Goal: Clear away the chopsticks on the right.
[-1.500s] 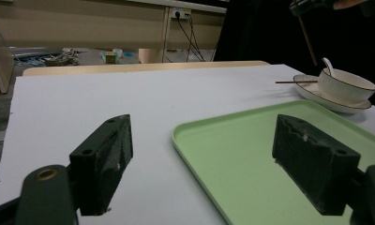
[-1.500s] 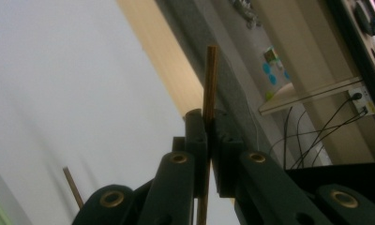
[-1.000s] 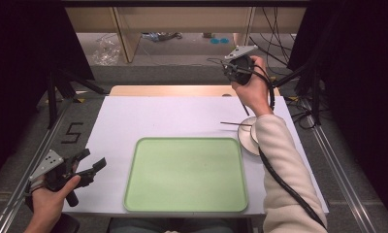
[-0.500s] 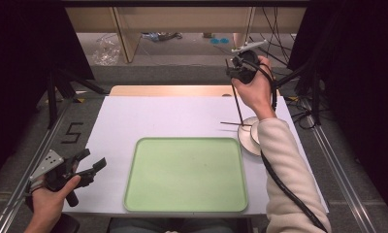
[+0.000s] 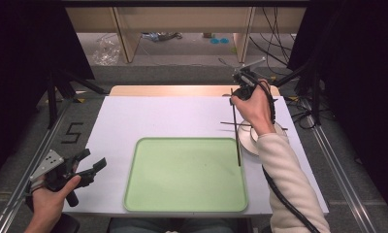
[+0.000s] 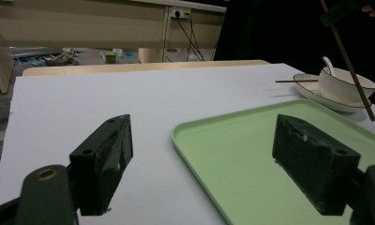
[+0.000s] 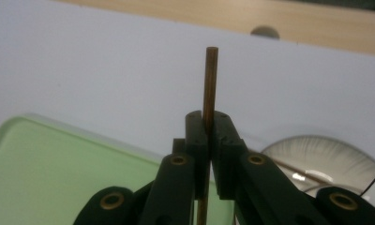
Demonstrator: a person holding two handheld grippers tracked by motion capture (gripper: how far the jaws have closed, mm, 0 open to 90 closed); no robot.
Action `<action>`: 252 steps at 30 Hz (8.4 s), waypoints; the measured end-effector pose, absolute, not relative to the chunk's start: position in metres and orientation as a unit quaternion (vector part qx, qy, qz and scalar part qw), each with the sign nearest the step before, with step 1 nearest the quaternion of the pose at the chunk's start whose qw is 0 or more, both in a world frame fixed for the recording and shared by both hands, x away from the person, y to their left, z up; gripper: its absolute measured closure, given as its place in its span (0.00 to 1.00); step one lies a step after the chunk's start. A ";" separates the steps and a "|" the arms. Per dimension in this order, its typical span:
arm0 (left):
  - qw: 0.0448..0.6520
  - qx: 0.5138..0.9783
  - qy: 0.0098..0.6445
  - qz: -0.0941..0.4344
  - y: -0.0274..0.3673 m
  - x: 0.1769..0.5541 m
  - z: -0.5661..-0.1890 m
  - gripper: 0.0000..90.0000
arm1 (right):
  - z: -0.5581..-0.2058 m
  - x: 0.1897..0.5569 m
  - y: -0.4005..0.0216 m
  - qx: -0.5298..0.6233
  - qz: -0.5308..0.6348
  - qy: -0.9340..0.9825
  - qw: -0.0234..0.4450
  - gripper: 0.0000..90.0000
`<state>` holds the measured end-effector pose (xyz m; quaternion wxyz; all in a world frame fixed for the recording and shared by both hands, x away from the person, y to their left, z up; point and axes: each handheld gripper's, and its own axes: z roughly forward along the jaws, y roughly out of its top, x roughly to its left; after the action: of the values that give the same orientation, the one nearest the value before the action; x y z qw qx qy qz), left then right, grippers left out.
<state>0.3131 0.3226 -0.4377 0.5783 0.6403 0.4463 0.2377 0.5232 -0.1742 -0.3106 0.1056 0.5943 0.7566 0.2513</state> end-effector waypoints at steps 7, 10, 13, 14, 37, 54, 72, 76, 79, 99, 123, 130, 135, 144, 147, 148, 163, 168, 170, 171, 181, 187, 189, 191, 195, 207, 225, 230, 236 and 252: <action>0.579 0.640 0.446 0.237 0.322 0.313 -0.438 0.23 | -0.345 0.521 -0.168 0.672 0.163 0.721 0.032 0.97; 0.579 0.640 0.446 0.238 0.323 0.313 -0.438 0.23 | -0.364 0.521 -0.164 0.686 0.126 0.717 0.011 0.97; 0.578 0.640 0.447 0.237 0.323 0.313 -0.438 0.23 | -0.382 0.521 -0.161 0.697 0.095 0.711 -0.005 0.97; 0.578 0.640 0.447 0.237 0.323 0.313 -0.438 0.23 | -0.382 0.521 -0.161 0.697 0.095 0.711 -0.005 0.97; 0.578 0.640 0.446 0.238 0.323 0.313 -0.438 0.23 | -0.448 0.521 -0.164 0.716 0.006 0.697 -0.037 0.93; 0.578 0.641 0.446 0.238 0.323 0.313 -0.438 0.23 | -0.385 0.546 -0.154 0.283 0.049 0.931 0.224 0.73; 0.578 0.639 0.450 0.236 0.323 0.313 -0.438 0.23 | -0.429 0.561 -0.144 0.130 -0.031 0.966 0.223 0.77; 0.579 0.638 0.450 0.236 0.323 0.313 -0.438 0.23 | -0.434 0.562 -0.142 0.122 -0.026 0.967 0.224 0.82; 0.578 0.639 0.450 0.236 0.323 0.313 -0.438 0.23 | -0.438 0.564 -0.143 0.116 -0.033 0.968 0.219 0.84; 0.579 0.638 0.449 0.237 0.323 0.313 -0.438 0.23 | -0.430 0.565 -0.146 0.094 -0.028 0.966 0.239 0.97; 0.579 0.638 0.449 0.236 0.323 0.313 -0.438 0.23 | -0.367 0.560 -0.148 0.114 0.075 0.947 0.292 0.97; 0.579 0.638 0.449 0.236 0.323 0.313 -0.438 0.23 | -0.349 0.557 -0.150 0.144 0.125 0.933 0.305 0.98; 0.579 0.638 0.450 0.236 0.323 0.313 -0.438 0.23 | -0.340 0.554 -0.151 0.173 0.170 0.921 0.306 0.98; 0.579 0.638 0.450 0.236 0.323 0.313 -0.438 0.23 | -0.320 0.550 -0.153 0.200 0.229 0.895 0.326 0.98; 0.580 0.637 0.450 0.236 0.323 0.313 -0.438 0.23 | -0.317 0.549 -0.154 0.206 0.240 0.891 0.325 0.98; 0.579 0.637 0.450 0.236 0.323 0.313 -0.438 0.23 | -0.313 0.548 -0.154 0.214 0.251 0.887 0.323 0.98; 0.580 0.637 0.450 0.235 0.323 0.313 -0.438 0.23 | -0.299 0.543 -0.158 0.273 0.331 0.846 0.315 0.98; 0.580 0.637 0.450 0.235 0.323 0.313 -0.438 0.23 | -0.296 0.542 -0.160 0.303 0.360 0.830 0.301 0.98; 0.580 0.637 0.450 0.236 0.323 0.313 -0.438 0.23 | -0.294 0.541 -0.161 0.311 0.367 0.825 0.297 0.98; 0.580 0.637 0.450 0.235 0.323 0.313 -0.438 0.23 | -0.293 0.541 -0.162 0.314 0.374 0.820 0.299 0.98; 0.579 0.637 0.450 0.235 0.323 0.313 -0.438 0.23 | -0.286 0.537 -0.163 0.344 0.401 0.797 0.292 0.98; 0.580 0.637 0.450 0.235 0.323 0.313 -0.438 0.23 | -0.281 0.534 -0.166 0.396 0.412 0.776 0.268 0.98; 0.580 0.637 0.450 0.235 0.323 0.313 -0.438 0.23 | -0.281 0.534 -0.167 0.399 0.414 0.773 0.266 0.98; 0.579 0.638 0.450 0.235 0.323 0.313 -0.438 0.23 | -0.281 0.533 -0.167 0.433 0.409 0.766 0.241 0.98; 0.579 0.638 0.450 0.235 0.323 0.313 -0.438 0.23 | -0.281 0.532 -0.167 0.469 0.394 0.762 0.207 0.98; 0.579 0.638 0.451 0.235 0.323 0.313 -0.438 0.23 | -0.295 0.532 -0.163 0.543 0.336 0.752 0.161 0.98; 0.577 0.639 0.450 0.235 0.323 0.314 -0.438 0.23 | -0.382 0.530 -0.154 0.691 0.135 0.710 -0.004 0.98; 0.577 0.639 0.450 0.235 0.323 0.314 -0.438 0.23 | -0.400 0.527 -0.153 0.692 0.089 0.716 -0.025 0.97; 0.578 0.638 0.451 0.235 0.323 0.313 -0.438 0.23 | -0.421 0.527 -0.151 0.701 0.058 0.710 -0.034 0.97; 0.578 0.638 0.450 0.235 0.323 0.313 -0.438 0.23 | -0.448 0.527 -0.148 0.718 0.031 0.695 -0.035 0.95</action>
<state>0.3133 0.3229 -0.4382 0.5784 0.6384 0.4504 0.2347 0.5272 -0.1475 -0.4483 -0.0353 0.7176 0.6949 0.0315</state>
